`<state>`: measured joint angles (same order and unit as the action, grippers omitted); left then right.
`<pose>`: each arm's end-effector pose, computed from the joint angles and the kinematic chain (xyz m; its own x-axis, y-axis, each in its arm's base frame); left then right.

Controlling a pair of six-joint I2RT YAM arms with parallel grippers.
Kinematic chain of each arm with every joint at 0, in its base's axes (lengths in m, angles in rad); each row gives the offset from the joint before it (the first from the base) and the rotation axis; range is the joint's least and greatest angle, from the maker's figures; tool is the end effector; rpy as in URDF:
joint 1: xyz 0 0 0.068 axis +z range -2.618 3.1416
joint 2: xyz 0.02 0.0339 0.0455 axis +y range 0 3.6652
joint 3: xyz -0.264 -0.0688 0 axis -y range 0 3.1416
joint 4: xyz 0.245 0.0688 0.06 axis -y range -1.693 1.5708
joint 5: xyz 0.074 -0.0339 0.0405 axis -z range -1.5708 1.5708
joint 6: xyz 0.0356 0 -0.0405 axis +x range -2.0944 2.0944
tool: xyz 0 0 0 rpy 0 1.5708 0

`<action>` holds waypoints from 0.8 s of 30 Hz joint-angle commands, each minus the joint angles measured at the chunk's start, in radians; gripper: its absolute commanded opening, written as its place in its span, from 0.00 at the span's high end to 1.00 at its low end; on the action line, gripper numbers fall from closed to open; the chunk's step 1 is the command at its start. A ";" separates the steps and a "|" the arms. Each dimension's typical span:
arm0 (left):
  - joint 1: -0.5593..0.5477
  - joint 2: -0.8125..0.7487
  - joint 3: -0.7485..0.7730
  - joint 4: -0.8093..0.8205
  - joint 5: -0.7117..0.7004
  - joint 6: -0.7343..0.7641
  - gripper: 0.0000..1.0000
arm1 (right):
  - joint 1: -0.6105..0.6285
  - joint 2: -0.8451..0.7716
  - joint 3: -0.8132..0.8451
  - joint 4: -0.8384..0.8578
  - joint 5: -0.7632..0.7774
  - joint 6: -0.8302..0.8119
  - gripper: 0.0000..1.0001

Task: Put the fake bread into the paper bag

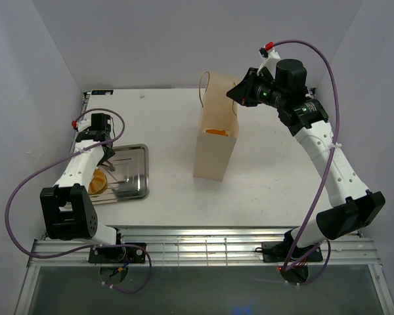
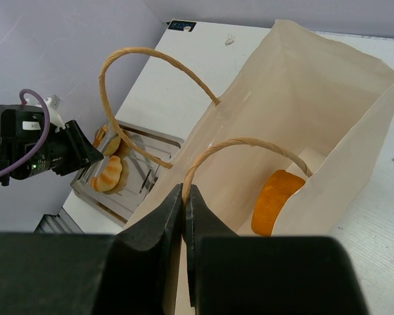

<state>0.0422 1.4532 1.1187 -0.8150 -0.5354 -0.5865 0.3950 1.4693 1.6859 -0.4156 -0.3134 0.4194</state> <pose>0.2819 0.0301 0.2564 -0.6239 -0.5028 -0.5983 -0.7084 0.6871 0.1614 0.2961 0.1353 0.4661 -0.4293 0.2407 -0.8705 -0.5148 0.7267 0.4548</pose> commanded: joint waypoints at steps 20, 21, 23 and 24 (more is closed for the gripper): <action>0.048 -0.013 -0.051 0.088 0.063 0.027 0.50 | 0.004 -0.015 0.001 0.024 -0.009 0.005 0.92; 0.048 -0.014 -0.053 0.088 0.063 0.028 0.51 | 0.004 -0.015 0.001 0.024 -0.009 0.005 0.92; 0.050 -0.017 -0.057 0.092 0.064 0.028 0.52 | 0.004 -0.015 0.003 0.024 -0.009 0.005 0.92; 0.050 -0.022 -0.060 0.096 0.068 0.028 0.53 | 0.004 -0.017 0.003 0.024 -0.007 0.005 0.92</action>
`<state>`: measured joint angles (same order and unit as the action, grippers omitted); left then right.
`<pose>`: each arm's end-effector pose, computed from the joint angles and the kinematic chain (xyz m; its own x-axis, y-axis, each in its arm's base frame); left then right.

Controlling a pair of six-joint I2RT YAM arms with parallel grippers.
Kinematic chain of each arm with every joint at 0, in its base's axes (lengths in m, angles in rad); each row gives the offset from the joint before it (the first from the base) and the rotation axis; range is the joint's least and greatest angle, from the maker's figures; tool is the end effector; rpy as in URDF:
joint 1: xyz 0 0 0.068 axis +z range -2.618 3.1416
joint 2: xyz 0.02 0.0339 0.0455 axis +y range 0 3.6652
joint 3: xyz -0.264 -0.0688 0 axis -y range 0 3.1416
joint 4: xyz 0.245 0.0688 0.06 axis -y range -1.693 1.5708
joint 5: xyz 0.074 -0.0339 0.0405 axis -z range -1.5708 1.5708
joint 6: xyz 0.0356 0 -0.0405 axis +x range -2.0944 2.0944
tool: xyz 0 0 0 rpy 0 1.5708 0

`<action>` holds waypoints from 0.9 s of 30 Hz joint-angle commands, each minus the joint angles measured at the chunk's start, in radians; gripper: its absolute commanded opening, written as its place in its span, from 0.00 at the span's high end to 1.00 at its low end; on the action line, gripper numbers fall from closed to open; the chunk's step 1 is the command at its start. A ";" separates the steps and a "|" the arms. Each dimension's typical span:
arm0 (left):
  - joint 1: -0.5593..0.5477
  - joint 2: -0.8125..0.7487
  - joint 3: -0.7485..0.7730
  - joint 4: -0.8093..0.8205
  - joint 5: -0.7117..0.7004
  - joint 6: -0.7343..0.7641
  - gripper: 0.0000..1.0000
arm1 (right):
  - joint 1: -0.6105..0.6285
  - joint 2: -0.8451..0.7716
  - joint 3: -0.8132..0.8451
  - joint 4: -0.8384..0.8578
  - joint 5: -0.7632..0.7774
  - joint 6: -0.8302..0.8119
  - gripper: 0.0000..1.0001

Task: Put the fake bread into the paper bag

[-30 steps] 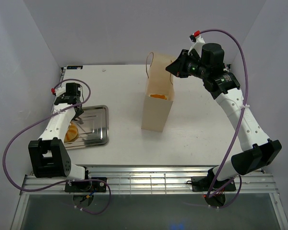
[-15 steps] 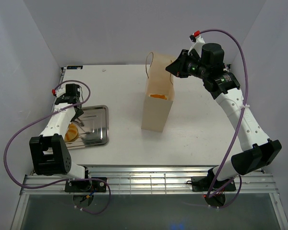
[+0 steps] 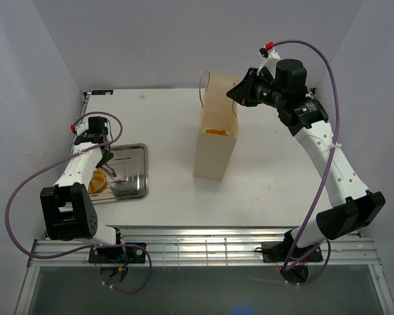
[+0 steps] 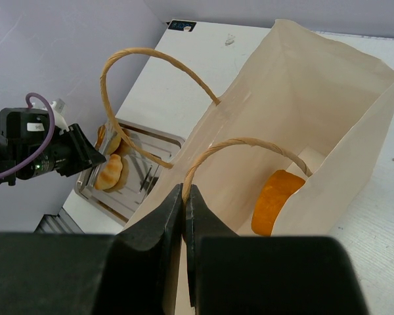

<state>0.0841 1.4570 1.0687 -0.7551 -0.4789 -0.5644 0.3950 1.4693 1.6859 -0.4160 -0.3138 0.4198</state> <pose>0.2809 0.0401 0.2425 -0.6245 -0.5291 -0.5745 -0.7089 0.6928 0.1326 0.2961 0.1353 0.4660 -0.4300 0.2408 -0.8702 -0.5147 0.7264 0.4553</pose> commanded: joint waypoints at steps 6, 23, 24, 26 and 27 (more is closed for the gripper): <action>0.013 -0.040 -0.016 0.043 0.020 0.012 0.60 | 0.004 -0.018 0.003 0.025 -0.007 0.005 0.92; 0.014 -0.126 -0.015 0.043 0.040 0.011 0.79 | 0.004 -0.023 0.000 0.025 -0.007 0.005 0.92; 0.014 -0.132 -0.013 0.043 0.040 0.014 0.79 | 0.005 -0.023 0.000 0.025 -0.007 0.005 0.92; 0.014 -0.136 -0.007 0.036 0.039 0.015 0.80 | 0.004 -0.023 -0.002 0.026 -0.007 0.005 0.92; 0.014 -0.142 -0.006 0.034 0.034 0.015 0.80 | 0.005 -0.023 -0.002 0.026 -0.008 0.007 0.92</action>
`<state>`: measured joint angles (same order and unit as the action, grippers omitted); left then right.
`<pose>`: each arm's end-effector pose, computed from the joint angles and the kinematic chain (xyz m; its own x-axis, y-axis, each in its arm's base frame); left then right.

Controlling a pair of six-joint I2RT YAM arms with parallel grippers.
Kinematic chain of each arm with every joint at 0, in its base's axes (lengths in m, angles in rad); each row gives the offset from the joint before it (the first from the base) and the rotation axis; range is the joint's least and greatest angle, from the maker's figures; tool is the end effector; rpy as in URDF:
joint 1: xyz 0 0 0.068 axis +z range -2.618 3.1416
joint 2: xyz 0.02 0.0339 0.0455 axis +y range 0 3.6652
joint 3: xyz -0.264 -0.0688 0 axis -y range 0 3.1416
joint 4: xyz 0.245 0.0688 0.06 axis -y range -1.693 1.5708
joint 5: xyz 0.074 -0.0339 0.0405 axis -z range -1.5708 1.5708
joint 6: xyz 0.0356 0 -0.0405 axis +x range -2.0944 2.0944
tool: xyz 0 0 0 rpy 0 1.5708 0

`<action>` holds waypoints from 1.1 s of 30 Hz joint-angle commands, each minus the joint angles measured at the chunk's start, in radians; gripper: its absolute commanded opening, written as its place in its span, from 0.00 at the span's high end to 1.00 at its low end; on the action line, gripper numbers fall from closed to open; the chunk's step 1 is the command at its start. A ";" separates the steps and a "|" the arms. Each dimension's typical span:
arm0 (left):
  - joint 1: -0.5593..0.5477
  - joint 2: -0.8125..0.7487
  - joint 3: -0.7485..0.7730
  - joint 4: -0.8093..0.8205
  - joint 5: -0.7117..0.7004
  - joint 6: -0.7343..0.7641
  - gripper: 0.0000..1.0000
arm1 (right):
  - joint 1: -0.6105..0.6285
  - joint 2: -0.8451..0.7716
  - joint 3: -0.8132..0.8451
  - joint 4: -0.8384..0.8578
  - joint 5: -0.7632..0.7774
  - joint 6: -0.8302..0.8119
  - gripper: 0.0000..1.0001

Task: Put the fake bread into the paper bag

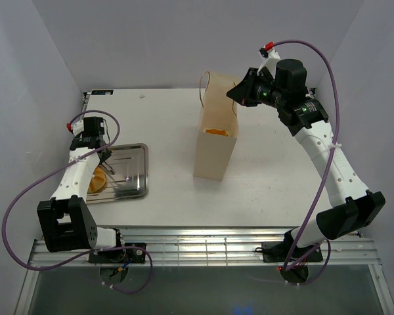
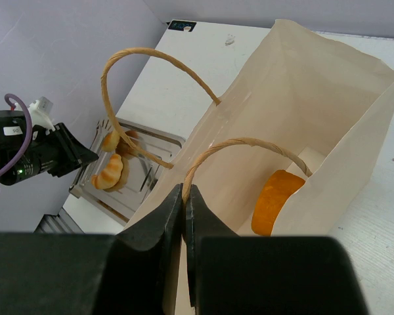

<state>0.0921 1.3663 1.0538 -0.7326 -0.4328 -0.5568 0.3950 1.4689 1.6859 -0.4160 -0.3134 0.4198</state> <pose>0.2688 0.0398 0.2618 -0.5763 -0.5350 -0.6177 -0.7040 0.7089 0.0428 0.2960 0.1353 0.4661 -0.4295 0.2410 -0.8703 -0.5146 0.7266 0.4552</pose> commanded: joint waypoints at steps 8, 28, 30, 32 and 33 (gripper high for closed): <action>0.006 -0.079 0.006 0.006 -0.007 0.018 0.83 | 0.005 -0.024 -0.005 0.028 -0.009 0.008 0.92; 0.006 -0.262 0.008 0.041 0.270 0.000 0.91 | 0.004 -0.073 -0.077 0.072 -0.009 0.042 0.92; 0.006 -0.295 -0.004 0.050 0.313 -0.012 0.91 | 0.004 -0.090 -0.094 0.085 -0.003 0.047 0.92; 0.006 -0.340 -0.006 0.055 0.370 -0.023 0.91 | 0.004 -0.099 -0.101 0.077 0.003 0.043 0.92; 0.006 -0.352 -0.002 0.056 0.384 -0.025 0.91 | 0.004 -0.105 -0.103 0.075 0.010 0.042 0.92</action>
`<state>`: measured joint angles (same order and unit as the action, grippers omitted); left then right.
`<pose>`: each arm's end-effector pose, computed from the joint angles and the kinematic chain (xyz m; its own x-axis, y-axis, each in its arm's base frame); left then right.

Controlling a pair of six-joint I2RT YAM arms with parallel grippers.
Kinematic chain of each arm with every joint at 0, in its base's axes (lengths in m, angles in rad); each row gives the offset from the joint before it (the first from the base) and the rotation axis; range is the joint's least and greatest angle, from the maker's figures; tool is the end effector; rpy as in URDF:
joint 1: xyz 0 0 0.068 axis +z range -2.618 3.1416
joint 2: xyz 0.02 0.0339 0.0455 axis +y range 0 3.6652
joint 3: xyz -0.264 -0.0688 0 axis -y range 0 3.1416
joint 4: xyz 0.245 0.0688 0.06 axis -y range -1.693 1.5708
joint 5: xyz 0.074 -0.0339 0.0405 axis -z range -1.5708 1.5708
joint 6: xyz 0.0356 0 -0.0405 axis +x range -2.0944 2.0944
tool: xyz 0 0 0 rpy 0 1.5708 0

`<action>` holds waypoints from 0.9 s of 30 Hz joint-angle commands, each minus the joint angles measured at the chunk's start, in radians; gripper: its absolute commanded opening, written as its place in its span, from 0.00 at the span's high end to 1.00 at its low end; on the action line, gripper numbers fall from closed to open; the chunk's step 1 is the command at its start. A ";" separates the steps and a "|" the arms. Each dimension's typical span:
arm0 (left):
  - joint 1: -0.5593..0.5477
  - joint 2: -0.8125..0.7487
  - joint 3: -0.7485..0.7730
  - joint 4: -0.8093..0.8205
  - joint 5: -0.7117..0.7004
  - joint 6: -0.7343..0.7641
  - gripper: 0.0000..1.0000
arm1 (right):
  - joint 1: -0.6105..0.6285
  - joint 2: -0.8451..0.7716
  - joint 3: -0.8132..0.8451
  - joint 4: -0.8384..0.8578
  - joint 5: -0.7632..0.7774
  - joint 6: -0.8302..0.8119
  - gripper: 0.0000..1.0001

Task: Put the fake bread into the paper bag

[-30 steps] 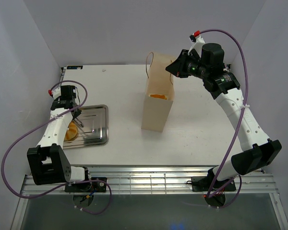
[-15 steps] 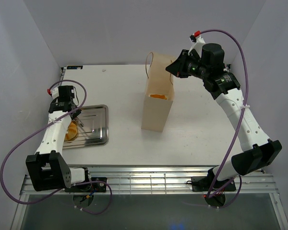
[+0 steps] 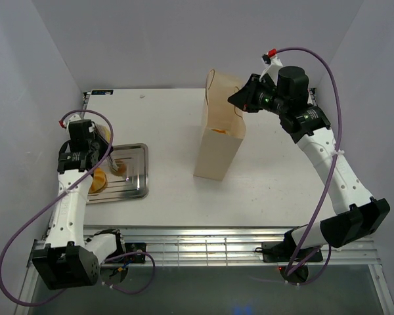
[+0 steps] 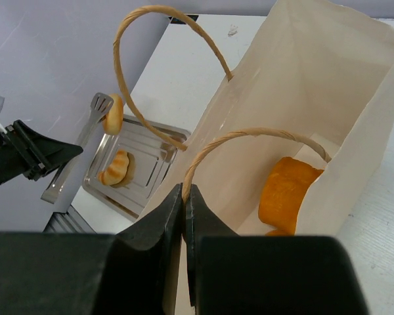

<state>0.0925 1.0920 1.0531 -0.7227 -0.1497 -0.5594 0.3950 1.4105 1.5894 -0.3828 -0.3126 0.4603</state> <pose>0.2231 0.0260 0.3229 -0.4769 -0.5712 -0.6680 -0.5332 0.7922 -0.2968 0.2855 0.1309 0.4549 -0.4536 0.2688 -0.8497 -0.4941 0.7176 0.4908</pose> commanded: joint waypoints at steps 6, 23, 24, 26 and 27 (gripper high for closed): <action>0.006 -0.145 0.036 0.063 0.280 -0.046 0.91 | 0.005 -0.077 -0.037 0.062 0.018 0.012 0.92; 0.004 -0.205 0.174 0.201 0.789 -0.256 0.90 | 0.004 -0.125 -0.088 0.096 0.056 0.023 0.92; 0.004 -0.205 0.186 0.232 0.814 -0.270 0.90 | 0.005 -0.125 -0.085 0.097 0.059 0.023 0.92; -0.014 -0.193 0.205 0.261 0.863 -0.309 0.90 | 0.004 -0.125 -0.078 0.097 0.061 0.024 0.92; -0.023 -0.187 0.212 0.303 0.880 -0.322 0.90 | 0.004 -0.124 -0.077 0.096 0.060 0.024 0.92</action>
<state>0.0860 0.9146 1.2095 -0.5541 0.5983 -0.8066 0.3950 1.3132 1.5024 -0.3325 -0.2623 0.4778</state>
